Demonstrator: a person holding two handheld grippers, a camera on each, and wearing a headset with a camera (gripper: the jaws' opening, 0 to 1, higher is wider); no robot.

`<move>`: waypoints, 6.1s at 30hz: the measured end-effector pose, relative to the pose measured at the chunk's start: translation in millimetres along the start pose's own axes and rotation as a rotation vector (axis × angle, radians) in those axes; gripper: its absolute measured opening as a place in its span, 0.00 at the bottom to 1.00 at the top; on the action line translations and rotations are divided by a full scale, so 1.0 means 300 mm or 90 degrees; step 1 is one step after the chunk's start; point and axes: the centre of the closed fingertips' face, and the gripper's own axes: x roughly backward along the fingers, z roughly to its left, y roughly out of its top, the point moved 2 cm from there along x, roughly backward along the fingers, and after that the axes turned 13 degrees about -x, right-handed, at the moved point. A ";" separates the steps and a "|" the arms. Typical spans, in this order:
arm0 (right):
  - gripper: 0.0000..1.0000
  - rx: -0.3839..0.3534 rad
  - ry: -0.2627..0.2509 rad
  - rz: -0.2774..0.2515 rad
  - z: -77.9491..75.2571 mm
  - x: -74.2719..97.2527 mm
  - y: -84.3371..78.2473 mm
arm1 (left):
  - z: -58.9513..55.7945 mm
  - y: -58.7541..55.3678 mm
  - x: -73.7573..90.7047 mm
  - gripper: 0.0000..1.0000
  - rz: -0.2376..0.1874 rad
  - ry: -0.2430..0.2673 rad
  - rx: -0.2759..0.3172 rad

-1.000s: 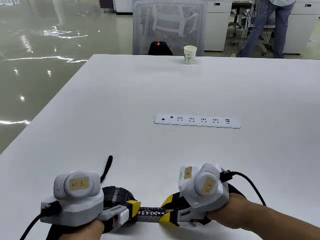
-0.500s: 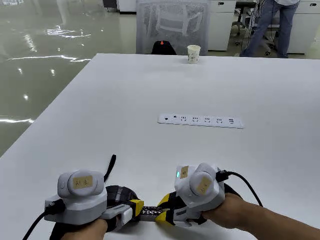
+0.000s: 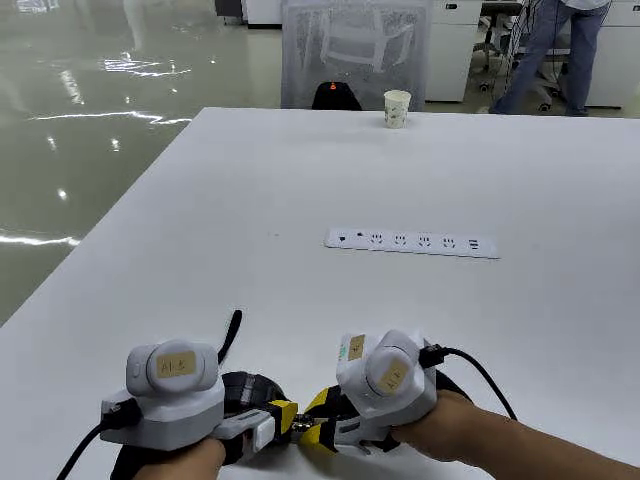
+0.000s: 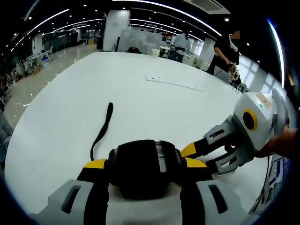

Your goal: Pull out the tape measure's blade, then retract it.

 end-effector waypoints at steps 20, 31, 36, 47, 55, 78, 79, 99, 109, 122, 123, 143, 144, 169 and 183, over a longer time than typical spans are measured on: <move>0.11 0.005 -0.004 0.000 0.004 -0.013 0.010 | 0.000 0.001 -0.001 0.58 -0.001 -0.004 -0.003; 0.12 0.009 -0.010 0.003 0.006 -0.014 0.010 | -0.003 0.000 0.000 0.59 0.007 -0.006 -0.003; 0.12 0.015 -0.015 0.003 0.006 -0.013 0.011 | -0.003 0.001 -0.001 0.60 0.008 -0.004 0.000; 0.17 0.008 -0.028 -0.002 0.006 -0.004 0.014 | -0.003 0.000 0.001 0.60 0.010 -0.008 0.005; 0.20 0.006 -0.038 -0.008 0.002 0.024 0.015 | -0.001 -0.004 0.011 0.61 0.011 -0.009 -0.003; 0.33 -0.028 -0.088 -0.036 0.016 0.158 -0.015 | -0.022 -0.020 0.069 0.70 0.001 -0.029 -0.042; 0.34 -0.031 -0.090 -0.035 0.019 0.165 -0.019 | -0.022 -0.020 0.072 0.71 -0.003 -0.032 -0.044; 0.44 -0.070 -0.144 -0.053 0.042 0.311 -0.113 | -0.014 -0.024 0.126 0.78 -0.029 -0.052 -0.090; 0.52 -0.097 -0.168 -0.072 0.064 0.367 -0.154 | 0.002 -0.050 0.150 0.79 -0.034 -0.064 -0.114; 0.60 -0.144 -0.198 -0.119 0.103 0.444 -0.184 | -0.010 -0.058 0.185 0.84 -0.062 -0.099 -0.144; 0.61 -0.148 -0.201 -0.122 0.105 0.449 -0.187 | -0.011 -0.058 0.187 0.84 -0.063 -0.101 -0.147; 0.76 -0.206 -0.246 -0.182 0.177 0.532 -0.260 | -0.025 -0.083 0.259 0.89 -0.116 -0.155 -0.201; 0.77 -0.207 -0.248 -0.183 0.182 0.533 -0.266 | -0.025 -0.087 0.264 0.89 -0.116 -0.156 -0.205; 0.93 -0.261 -0.300 -0.244 0.273 0.581 -0.292 | -0.091 -0.141 0.344 0.97 -0.143 -0.166 -0.248; 0.99 -0.276 -0.312 -0.258 0.311 0.578 -0.283 | -0.112 -0.145 0.372 0.99 -0.155 -0.139 -0.218</move>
